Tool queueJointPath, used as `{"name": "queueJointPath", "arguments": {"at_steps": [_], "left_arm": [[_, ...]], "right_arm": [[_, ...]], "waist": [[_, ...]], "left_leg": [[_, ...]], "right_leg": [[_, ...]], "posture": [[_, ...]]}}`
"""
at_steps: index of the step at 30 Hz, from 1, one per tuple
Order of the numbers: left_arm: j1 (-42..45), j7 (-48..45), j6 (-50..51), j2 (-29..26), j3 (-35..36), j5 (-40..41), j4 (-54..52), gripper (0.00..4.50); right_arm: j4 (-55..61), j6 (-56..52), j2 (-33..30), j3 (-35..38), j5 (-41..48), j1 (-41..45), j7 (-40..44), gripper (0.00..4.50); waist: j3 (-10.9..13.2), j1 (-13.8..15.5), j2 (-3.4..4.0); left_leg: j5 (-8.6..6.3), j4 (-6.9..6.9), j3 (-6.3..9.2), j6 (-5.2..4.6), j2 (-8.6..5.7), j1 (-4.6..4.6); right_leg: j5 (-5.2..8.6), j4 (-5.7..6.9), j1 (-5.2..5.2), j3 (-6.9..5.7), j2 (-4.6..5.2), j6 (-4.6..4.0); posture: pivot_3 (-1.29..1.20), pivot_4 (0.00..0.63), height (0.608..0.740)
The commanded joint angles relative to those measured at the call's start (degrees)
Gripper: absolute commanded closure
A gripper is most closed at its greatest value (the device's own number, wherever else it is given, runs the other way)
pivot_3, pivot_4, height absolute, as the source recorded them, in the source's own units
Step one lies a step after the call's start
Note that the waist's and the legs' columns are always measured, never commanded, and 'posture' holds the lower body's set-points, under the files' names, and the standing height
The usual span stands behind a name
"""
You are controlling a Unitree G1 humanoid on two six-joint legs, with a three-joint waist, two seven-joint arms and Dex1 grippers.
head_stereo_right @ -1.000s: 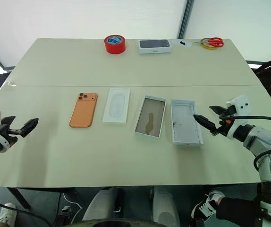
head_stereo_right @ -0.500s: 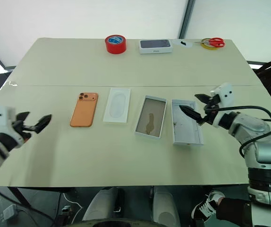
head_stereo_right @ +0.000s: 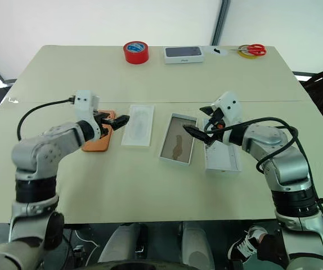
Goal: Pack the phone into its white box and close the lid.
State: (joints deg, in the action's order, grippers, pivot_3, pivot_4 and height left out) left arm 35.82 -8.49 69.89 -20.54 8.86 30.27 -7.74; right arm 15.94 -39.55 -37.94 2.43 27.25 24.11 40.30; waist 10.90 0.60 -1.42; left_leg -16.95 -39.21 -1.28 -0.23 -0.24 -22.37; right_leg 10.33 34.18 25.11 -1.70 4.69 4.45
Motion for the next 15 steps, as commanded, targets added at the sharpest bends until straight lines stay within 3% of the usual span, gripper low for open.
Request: {"name": "queueJointPath", "arguments": {"at_steps": [1, 10, 13, 15], "left_arm": [[5.08, 2.03, 5.95, 3.32, 1.48, -0.03, 4.71, 0.01], [10.75, 5.04, 7.74, 9.83, 6.21, -1.87, 15.88, 0.01], [11.71, 6.53, 6.89, 11.07, 8.37, -2.82, 18.75, 0.86], [12.01, 6.69, 6.81, 11.47, 9.09, -2.94, 19.48, 1.84]], "right_arm": [[3.12, 0.51, -1.1, 1.24, -0.09, -1.58, 0.31, 0.0], [6.61, -0.45, -3.56, 3.26, 1.55, -4.32, 1.61, 0.0], [7.26, -1.38, -4.21, 2.78, 1.7, -4.16, 1.86, 0.0], [7.93, -4.7, -5.08, 1.82, 2.58, -3.51, 2.0, 0.0]], "waist": [[0.01, 0.19, -0.02], [0.01, 0.1, -0.03], [0.01, 0.1, -0.02], [0.01, 0.1, -0.03]], "left_leg": [[0.0, 0.0, 0.0, 0.0, 0.0, 0.0], [0.01, -0.02, 0.0, 0.01, -0.01, 0.02], [0.01, -0.02, 0.0, 0.01, -0.01, 0.05], [0.01, -0.02, 0.0, 0.02, 0.0, 0.05]], "right_leg": [[0.0, -0.01, -0.02, 0.0, 0.0, 0.0], [0.0, 0.01, -0.02, 0.01, 0.03, 0.0], [0.0, 0.0, -0.06, 0.0, 0.02, -0.01], [0.0, 0.0, -0.06, 0.01, 0.03, 0.0]], "posture": [[0.0, 0.15, 0.732], [0.0, 0.15, 0.732], [0.0, 0.15, 0.732], [0.0, 0.15, 0.732]]}}
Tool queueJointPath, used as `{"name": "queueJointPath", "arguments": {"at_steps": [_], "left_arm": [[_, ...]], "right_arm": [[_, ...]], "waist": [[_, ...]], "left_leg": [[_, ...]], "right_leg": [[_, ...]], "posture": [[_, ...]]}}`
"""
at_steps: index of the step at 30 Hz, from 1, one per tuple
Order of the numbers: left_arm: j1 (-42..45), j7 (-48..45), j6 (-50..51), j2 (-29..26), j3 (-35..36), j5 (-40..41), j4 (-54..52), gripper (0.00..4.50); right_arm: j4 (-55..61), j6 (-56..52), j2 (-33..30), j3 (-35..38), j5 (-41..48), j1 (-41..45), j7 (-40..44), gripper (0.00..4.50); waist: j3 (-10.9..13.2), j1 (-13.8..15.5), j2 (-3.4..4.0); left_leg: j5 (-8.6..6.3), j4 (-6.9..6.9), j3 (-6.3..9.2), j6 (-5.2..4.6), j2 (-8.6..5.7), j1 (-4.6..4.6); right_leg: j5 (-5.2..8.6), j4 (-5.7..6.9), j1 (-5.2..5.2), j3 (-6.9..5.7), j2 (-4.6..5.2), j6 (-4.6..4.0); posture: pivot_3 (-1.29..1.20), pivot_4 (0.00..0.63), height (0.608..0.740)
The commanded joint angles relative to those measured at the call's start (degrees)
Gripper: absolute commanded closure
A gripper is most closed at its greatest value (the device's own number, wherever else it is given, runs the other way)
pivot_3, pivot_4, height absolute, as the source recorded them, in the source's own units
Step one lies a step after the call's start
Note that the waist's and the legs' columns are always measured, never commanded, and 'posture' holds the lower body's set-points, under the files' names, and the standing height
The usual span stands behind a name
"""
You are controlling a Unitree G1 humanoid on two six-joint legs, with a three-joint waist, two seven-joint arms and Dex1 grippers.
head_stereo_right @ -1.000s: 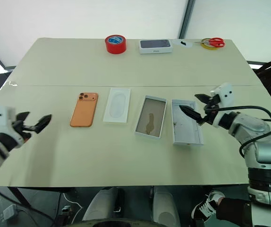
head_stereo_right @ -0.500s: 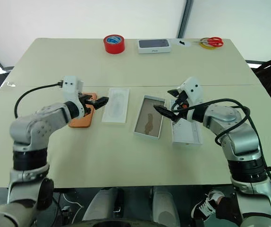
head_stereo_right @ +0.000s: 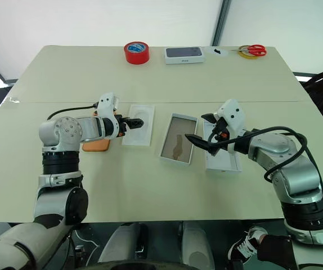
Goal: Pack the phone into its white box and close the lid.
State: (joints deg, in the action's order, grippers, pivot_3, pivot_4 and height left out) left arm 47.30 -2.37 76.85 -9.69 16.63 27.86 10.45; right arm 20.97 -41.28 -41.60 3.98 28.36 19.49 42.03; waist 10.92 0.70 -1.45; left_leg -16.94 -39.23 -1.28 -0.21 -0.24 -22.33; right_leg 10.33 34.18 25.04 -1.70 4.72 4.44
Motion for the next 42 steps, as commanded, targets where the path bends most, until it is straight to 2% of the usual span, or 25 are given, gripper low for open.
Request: {"name": "queueJointPath", "arguments": {"at_steps": [1, 5, 6, 11, 17, 19, 21, 27, 30, 36, 42], "left_arm": [[0.63, 0.54, -0.01, 0.82, 1.72, -0.39, 1.43, 2.39], [0.55, 0.37, 0.05, 0.8, 1.92, -0.86, 1.31, 4.39], [0.42, 0.22, -0.08, 0.71, 1.95, -0.95, 1.13, 4.45], [0.07, 0.09, 0.05, 0.84, 2.58, -1.0, 0.73, 4.45], [-0.45, -0.24, -0.36, 0.94, 2.91, -0.93, -0.82, 4.45], [-0.48, -0.39, -0.38, 0.95, 3.25, -0.77, -1.28, 4.5], [-0.74, -0.91, -0.49, 0.71, 3.02, -0.67, -1.92, 4.5], [-0.7, -1.22, 0.24, 0.95, 6.12, 0.43, -2.97, 4.5], [-0.02, -1.26, 0.29, 0.76, 9.69, 1.93, -3.36, 4.5], [0.91, -0.69, 2.1, -2.23, 17.95, 5.12, -6.88, 4.5], [1.58, 0.73, 7.0, -6.6, 25.53, 7.05, -11.67, 4.5]], "right_arm": [[3.31, -4.74, -2.25, -0.71, 1.3, 1.62, 0.35, 0.0], [6.32, -11.41, -6.1, -5.97, 1.34, 4.44, 2.08, 0.0], [7.18, -13.31, -7.1, -7.98, 1.3, 5.54, 2.67, 0.0], [9.56, -21.81, -7.29, -16.31, 1.36, 11.39, 2.44, 0.0], [9.1, -29.25, -2.56, -24.89, 0.04, 16.45, -0.79, 0.0], [8.31, -29.52, -2.4, -29.06, -2.5, 17.48, -1.97, 0.54], [7.59, -28.91, -2.73, -31.79, -4.43, 17.72, -2.43, 1.32], [6.6, -25.79, -2.44, -34.32, -7.89, 18.36, -1.83, 4.43], [7.16, -22.26, -2.75, -35.02, -9.35, 18.63, -0.18, 4.48], [5.36, -4.06, -2.25, -37.93, -15.12, 18.97, 7.0, 4.48], [-5.64, 4.76, 5.55, -42.56, -20.97, 22.78, 11.35, 4.48]], "waist": [[0.0, 0.04, 0.0], [0.0, 0.06, 0.0], [0.0, 0.02, -0.01], [0.0, 0.02, -0.01], [0.0, -0.01, -0.01], [0.0, 0.03, -0.01], [0.0, 0.02, -0.01], [0.0, -0.07, -0.01], [0.0, -0.13, -0.01], [0.01, -0.45, -0.03], [0.02, -1.24, -0.06]], "left_leg": [[0.0, 0.0, 0.0, 0.0, 0.01, 0.0], [0.01, -0.01, 0.01, 0.01, 0.0, -0.03], [0.01, -0.01, 0.01, 0.01, -0.01, -0.03], [0.01, -0.01, 0.03, 0.01, 0.0, -0.02], [0.01, -0.01, 0.03, 0.02, 0.0, -0.03], [0.01, -0.01, 0.04, 0.02, 0.0, -0.04], [0.02, -0.01, 0.04, 0.03, -0.02, -0.06], [0.02, -0.01, 0.01, 0.03, -0.06, -0.06], [0.02, 0.0, 0.01, 0.04, -0.06, -0.06], [0.02, 0.0, 0.01, 0.05, -0.05, -0.07], [0.08, 0.02, 0.04, 0.16, -0.03, -0.06]], "right_leg": [[0.0, 0.0, 0.0, 0.0, 0.0, 0.0], [0.0, -0.03, 0.0, 0.0, 0.07, -0.01], [0.0, -0.02, 0.0, 0.01, 0.09, -0.01], [0.0, -0.02, 0.0, -0.02, 0.08, -0.01], [0.0, -0.02, 0.01, -0.02, 0.12, -0.02], [0.0, -0.01, 0.03, -0.02, 0.12, -0.02], [0.0, -0.01, 0.04, -0.02, 0.14, -0.02], [-0.01, 0.0, 0.05, -0.04, 0.2, -0.01], [-0.01, 0.0, 0.07, -0.06, 0.19, 0.0], [-0.01, 0.0, 0.08, -0.07, 0.15, 0.01], [-0.02, 0.04, 0.08, -0.07, 0.1, 0.02]], "posture": [[0.0, 0.15, 0.732], [0.0, 0.15, 0.732], [0.0, 0.15, 0.732], [0.0, 0.15, 0.732], [0.0, 0.15, 0.732], [0.0, 0.15, 0.732], [0.0, 0.15, 0.732], [0.0, 0.15, 0.732], [0.0, 0.15, 0.732], [0.0, 0.15, 0.732], [0.0, 0.15, 0.732]]}}
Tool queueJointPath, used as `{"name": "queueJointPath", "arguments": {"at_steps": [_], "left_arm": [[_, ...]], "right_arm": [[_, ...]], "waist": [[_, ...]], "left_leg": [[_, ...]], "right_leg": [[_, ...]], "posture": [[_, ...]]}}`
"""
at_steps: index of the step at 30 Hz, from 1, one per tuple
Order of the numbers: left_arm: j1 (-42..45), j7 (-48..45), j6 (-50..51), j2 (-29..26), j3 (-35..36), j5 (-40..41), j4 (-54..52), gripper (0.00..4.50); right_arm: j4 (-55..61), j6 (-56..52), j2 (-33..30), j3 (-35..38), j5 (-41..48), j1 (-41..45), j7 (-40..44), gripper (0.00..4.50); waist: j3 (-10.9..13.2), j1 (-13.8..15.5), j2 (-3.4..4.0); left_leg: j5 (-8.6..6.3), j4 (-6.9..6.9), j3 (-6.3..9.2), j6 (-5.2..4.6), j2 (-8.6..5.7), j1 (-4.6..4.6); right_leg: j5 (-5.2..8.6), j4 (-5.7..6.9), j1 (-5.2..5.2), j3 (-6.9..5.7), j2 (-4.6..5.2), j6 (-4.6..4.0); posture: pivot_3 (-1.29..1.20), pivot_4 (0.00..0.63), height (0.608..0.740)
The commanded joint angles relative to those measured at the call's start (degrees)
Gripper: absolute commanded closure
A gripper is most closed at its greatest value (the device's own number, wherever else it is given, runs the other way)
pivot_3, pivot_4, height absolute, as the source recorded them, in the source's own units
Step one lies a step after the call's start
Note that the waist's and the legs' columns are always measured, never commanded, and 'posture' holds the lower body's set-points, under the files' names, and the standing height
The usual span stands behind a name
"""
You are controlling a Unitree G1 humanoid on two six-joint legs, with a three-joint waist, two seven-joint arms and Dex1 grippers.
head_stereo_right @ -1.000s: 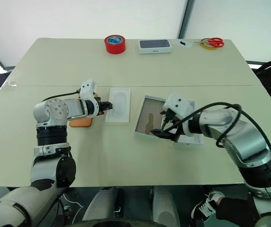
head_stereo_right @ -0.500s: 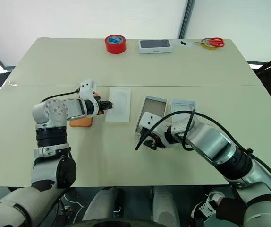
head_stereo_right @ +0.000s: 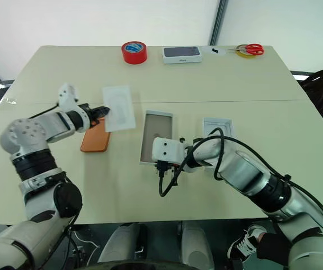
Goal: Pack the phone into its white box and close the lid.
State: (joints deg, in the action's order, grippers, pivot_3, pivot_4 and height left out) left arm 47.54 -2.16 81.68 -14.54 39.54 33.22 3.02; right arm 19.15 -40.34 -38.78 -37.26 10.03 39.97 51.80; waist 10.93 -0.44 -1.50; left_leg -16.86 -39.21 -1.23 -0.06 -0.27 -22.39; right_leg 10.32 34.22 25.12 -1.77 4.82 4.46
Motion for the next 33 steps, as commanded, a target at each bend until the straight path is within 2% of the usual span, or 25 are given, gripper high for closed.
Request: {"name": "queueJointPath", "arguments": {"at_steps": [1, 3, 6, 11, 12, 15, 21, 27, 33], "left_arm": [[1.29, 0.67, 2.92, -2.1, 3.32, 1.7, -5.04, 4.5], [1.21, 0.96, 4.87, -2.23, 4.84, 1.66, -7.12, 4.5], [0.81, 1.15, 7.52, -1.55, 5.83, 1.43, -10.16, 4.5], [0.77, 1.04, 10.61, 1.53, 6.09, 0.67, -13.46, 4.5], [0.04, 1.67, 10.74, 4.33, 4.9, 1.45, -14.63, 4.5], [-3.06, 2.76, 10.82, 9.96, -0.03, 2.7, -18.04, 4.5], [-7.75, 4.38, 10.82, 14.86, -5.92, 2.14, -20.71, 4.5], [-10.66, 5.44, 10.82, 16.4, -11.37, 0.53, -21.78, 4.5], [-11.75, 5.55, 10.82, 16.71, -12.94, 0.72, -22.31, 4.5]], "right_arm": [[-5.69, 4.69, 3.99, -1.69, -3.49, 2.85, 1.98, 4.48], [-9.4, 5.66, 6.37, -2.18, -4.96, 3.87, 2.81, 4.48], [-12.8, 6.26, 8.72, -1.73, -6.0, 4.82, 3.88, 3.62], [-11.68, 6.88, 9.13, 1.74, -5.06, 4.81, 5.76, 1.19], [-9.86, 7.2, 7.55, 4.8, -3.84, 3.78, 5.88, 0.77], [-6.2, 7.55, 3.47, 11.24, -1.23, 1.11, 7.19, 0.77], [-6.61, 6.67, 0.0, 17.33, -1.69, -1.27, 5.71, 0.77], [-7.98, 7.02, 0.2, 18.48, -2.42, -1.53, 4.67, 0.77], [-9.15, 7.32, 1.34, 18.08, -2.8, -1.36, 3.54, 0.77]], "waist": [[0.0, -0.17, -0.02], [0.0, -0.07, -0.02], [0.0, -0.11, -0.03], [0.0, -0.13, -0.04], [0.0, -0.07, -0.03], [0.0, 0.7, -0.04], [0.0, 0.6, -0.07], [0.0, 0.74, -0.07], [0.0, 1.0, -0.07]], "left_leg": [[0.01, 0.0, 0.02, 0.01, 0.0, 0.0], [0.02, 0.01, 0.03, 0.04, -0.01, -0.01], [0.04, 0.01, 0.03, 0.08, -0.03, -0.02], [0.04, 0.01, 0.05, 0.11, -0.08, -0.01], [0.05, 0.01, 0.05, 0.12, -0.08, -0.01], [0.05, 0.03, 0.07, 0.13, -0.13, -0.03], [0.04, 0.05, -0.01, 0.13, -0.09, 0.02], [0.05, 0.06, -0.01, 0.12, -0.06, 0.01], [0.06, 0.04, 0.0, 0.11, -0.05, 0.0]], "right_leg": [[0.0, 0.01, 0.0, 0.0, 0.0, 0.0], [-0.01, 0.02, 0.0, 0.0, 0.03, -0.01], [-0.01, 0.02, 0.0, 0.0, 0.1, -0.01], [-0.01, 0.03, 0.0, -0.02, 0.15, -0.01], [-0.01, 0.03, 0.0, -0.02, 0.15, -0.01], [-0.02, 0.01, -0.01, -0.04, 0.21, -0.01], [-0.02, 0.02, 0.0, -0.01, 0.16, -0.02], [-0.01, 0.0, 0.01, 0.01, 0.06, -0.03], [-0.01, -0.02, 0.0, 0.01, 0.06, -0.04]], "posture": [[0.0, 0.15, 0.732], [0.0, 0.15, 0.732], [0.0, 0.15, 0.732], [0.0, 0.15, 0.732], [0.0, 0.15, 0.732], [0.0, 0.15, 0.732], [0.0, 0.15, 0.732], [0.0, 0.15, 0.732], [0.0, 0.15, 0.732]]}}
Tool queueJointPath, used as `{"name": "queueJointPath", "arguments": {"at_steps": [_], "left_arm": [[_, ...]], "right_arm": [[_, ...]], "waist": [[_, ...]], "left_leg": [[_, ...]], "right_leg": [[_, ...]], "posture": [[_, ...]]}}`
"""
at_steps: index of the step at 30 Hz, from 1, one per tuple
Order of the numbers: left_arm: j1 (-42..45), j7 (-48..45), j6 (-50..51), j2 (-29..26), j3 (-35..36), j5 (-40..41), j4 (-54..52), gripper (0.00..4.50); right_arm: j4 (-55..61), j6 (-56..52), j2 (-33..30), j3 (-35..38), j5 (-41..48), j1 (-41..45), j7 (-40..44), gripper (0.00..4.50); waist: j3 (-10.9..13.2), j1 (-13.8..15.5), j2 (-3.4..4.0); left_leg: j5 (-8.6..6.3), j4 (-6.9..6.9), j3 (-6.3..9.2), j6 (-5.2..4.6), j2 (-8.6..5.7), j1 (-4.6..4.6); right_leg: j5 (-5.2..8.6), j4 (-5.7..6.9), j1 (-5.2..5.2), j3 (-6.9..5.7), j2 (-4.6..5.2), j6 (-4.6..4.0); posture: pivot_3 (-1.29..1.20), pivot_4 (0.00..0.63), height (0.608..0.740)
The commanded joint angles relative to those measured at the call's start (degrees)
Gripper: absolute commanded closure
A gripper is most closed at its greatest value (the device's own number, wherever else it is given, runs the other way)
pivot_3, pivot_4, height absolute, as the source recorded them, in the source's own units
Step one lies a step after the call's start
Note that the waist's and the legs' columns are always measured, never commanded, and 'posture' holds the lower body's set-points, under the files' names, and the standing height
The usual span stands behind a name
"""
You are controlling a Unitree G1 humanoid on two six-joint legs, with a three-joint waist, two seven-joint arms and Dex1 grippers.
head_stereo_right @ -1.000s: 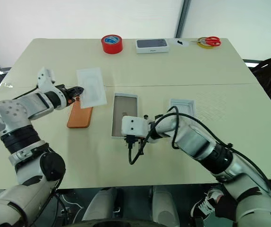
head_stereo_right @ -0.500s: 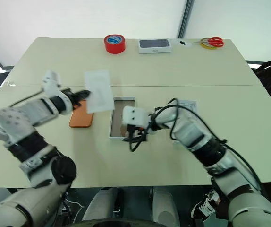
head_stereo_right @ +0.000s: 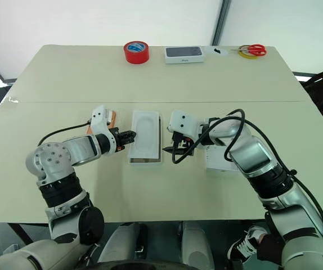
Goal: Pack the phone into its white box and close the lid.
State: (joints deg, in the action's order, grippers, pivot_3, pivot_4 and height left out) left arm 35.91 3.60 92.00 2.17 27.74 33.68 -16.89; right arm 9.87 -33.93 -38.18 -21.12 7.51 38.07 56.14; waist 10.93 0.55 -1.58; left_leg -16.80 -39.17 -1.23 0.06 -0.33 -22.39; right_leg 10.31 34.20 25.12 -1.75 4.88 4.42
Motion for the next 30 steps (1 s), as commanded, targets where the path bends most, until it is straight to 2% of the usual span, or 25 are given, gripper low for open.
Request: {"name": "queueJointPath", "arguments": {"at_steps": [1, 3, 9, 10, 12, 18, 25, 30], "left_arm": [[-0.23, -0.36, 0.5, -0.11, -1.34, 0.49, -2.43, 4.19], [-0.53, -0.7, 0.5, -0.33, -1.85, 1.01, -2.6, 3.57], [-0.67, -2.18, 0.5, -1.78, -1.46, 2.85, -3.47, 0.5], [-0.26, -2.77, 0.5, -2.21, -0.6, 3.66, -3.72, 0.03], [0.47, -3.74, 0.5, -3.13, 0.64, 5.11, -4.15, 0.01], [3.14, -5.03, 0.5, -5.8, 3.43, 8.84, -4.25, 0.01], [4.25, -4.86, 0.5, -7.44, 4.44, 10.85, -4.57, 0.01], [-1.17, -10.0, -4.44, -17.39, 0.38, 9.12, -7.74, 0.01]], "right_arm": [[-0.21, 0.95, 0.99, 1.83, -0.44, 0.65, -1.02, 0.75], [-0.89, 0.95, 1.51, 1.67, -0.8, 0.91, -1.44, 0.74], [-4.07, -0.32, 3.55, 1.83, -2.29, 2.79, -4.0, 0.74], [-4.51, -0.7, 4.0, 2.06, -2.21, 3.14, -4.29, 1.0], [-4.96, -1.26, 4.57, 2.35, -1.98, 3.65, -4.62, 1.59], [-6.88, -1.63, 6.25, 2.88, -2.17, 5.5, -5.67, 4.47], [-9.45, -0.16, 8.12, 2.81, -3.13, 7.26, -7.36, 4.47], [-14.33, -2.32, 14.08, 2.13, -4.11, 10.47, -11.31, 4.47]], "waist": [[0.0, 0.01, 0.0], [0.0, 0.08, 0.0], [0.0, 0.03, 0.01], [0.0, 0.01, 0.01], [0.0, -0.04, 0.01], [0.0, 0.06, 0.01], [0.0, -0.05, 0.01], [-0.01, -1.58, 0.03]], "left_leg": [[0.0, 0.0, 0.0, 0.0, 0.0, 0.0], [0.0, 0.0, 0.0, 0.0, 0.0, 0.0], [0.0, -0.01, 0.02, 0.0, 0.0, 0.02], [0.0, -0.01, 0.02, 0.0, 0.01, 0.02], [0.0, -0.01, 0.01, 0.0, 0.01, 0.02], [0.0, -0.01, 0.02, 0.0, 0.02, 0.0], [0.0, -0.01, 0.02, 0.0, 0.0, 0.0], [0.02, 0.06, 0.01, 0.04, 0.04, 0.02]], "right_leg": [[0.0, 0.0, 0.0, 0.0, 0.0, 0.0], [0.0, 0.0, 0.0, 0.0, 0.0, 0.0], [0.0, 0.0, -0.02, 0.0, -0.01, -0.01], [0.0, 0.01, -0.02, 0.0, -0.01, -0.01], [0.0, 0.01, -0.02, 0.0, -0.02, -0.01], [0.0, 0.0, -0.01, 0.0, -0.04, -0.01], [0.0, -0.02, -0.02, 0.0, -0.02, 0.0], [0.0, 0.06, 0.06, 0.02, -0.13, 0.0]], "posture": [[0.0, 0.15, 0.732], [0.0, 0.15, 0.732], [0.0, 0.15, 0.732], [0.0, 0.15, 0.732], [0.0, 0.15, 0.732], [0.0, 0.15, 0.732], [0.0, 0.15, 0.732], [0.0, 0.15, 0.732]]}}
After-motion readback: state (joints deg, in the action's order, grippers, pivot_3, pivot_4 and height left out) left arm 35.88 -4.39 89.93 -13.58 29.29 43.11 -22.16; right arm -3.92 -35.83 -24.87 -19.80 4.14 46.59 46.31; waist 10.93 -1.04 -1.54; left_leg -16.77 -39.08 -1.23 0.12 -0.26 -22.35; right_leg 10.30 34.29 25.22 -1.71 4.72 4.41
